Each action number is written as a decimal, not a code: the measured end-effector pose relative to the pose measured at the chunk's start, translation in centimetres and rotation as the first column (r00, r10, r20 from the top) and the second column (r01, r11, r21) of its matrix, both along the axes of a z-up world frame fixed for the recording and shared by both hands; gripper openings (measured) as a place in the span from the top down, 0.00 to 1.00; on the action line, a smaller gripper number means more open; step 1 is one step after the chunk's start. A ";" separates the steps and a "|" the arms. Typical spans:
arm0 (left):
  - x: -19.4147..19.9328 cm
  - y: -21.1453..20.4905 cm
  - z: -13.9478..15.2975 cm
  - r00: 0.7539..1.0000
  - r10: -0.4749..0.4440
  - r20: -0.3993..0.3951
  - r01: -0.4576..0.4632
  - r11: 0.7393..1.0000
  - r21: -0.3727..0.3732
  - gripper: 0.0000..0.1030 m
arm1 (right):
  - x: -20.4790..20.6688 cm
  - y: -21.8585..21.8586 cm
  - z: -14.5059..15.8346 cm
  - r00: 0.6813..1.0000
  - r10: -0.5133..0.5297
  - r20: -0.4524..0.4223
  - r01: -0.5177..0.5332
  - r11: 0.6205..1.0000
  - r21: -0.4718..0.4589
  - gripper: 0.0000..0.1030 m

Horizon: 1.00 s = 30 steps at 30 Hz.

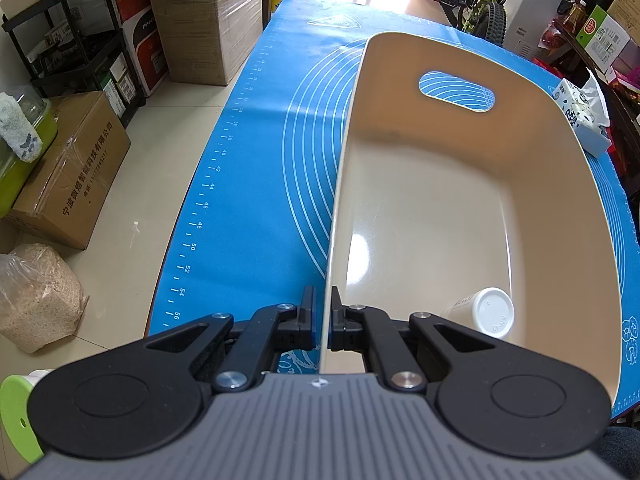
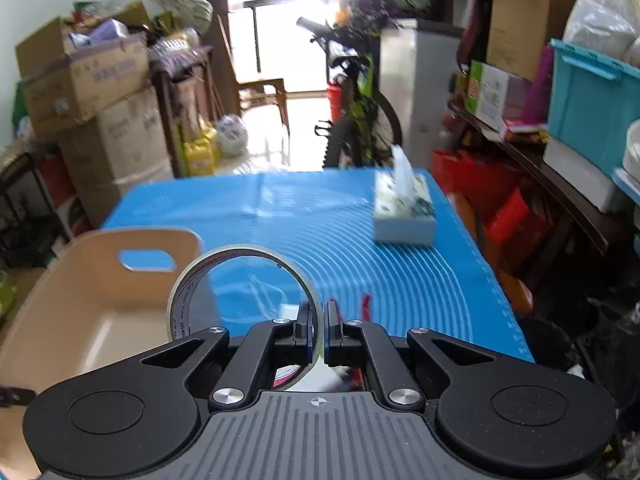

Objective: Organize rigid objects
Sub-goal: 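Lower the tape roll into the basket with the right tool and release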

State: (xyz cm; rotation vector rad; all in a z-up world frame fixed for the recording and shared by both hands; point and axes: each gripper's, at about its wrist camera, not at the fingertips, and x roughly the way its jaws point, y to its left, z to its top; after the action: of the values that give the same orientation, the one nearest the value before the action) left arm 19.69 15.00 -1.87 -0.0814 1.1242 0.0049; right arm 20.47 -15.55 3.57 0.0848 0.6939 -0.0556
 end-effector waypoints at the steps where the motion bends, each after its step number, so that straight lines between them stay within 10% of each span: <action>1: 0.0 0.0 0.0 1.000 0.000 0.000 0.000 1.000 0.000 0.92 | -0.1 0.3 0.5 1.000 0.011 0.011 -0.011 1.000 0.004 0.84; 11: 0.0 -0.1 0.0 1.000 0.001 0.000 -0.001 1.000 -0.001 0.93 | 0.1 5.4 1.8 0.988 0.150 0.023 -0.151 0.988 0.031 0.84; 30: 0.1 -0.1 0.1 1.000 0.004 -0.001 -0.004 1.000 -0.007 0.92 | 0.1 14.6 -5.1 0.923 0.327 -0.203 -0.336 0.942 -0.011 0.84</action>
State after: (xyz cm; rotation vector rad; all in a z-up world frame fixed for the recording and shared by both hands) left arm 19.77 14.91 -1.80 -0.0897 1.1248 0.0046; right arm 20.57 -0.91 -1.48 -0.0850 0.8989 0.2497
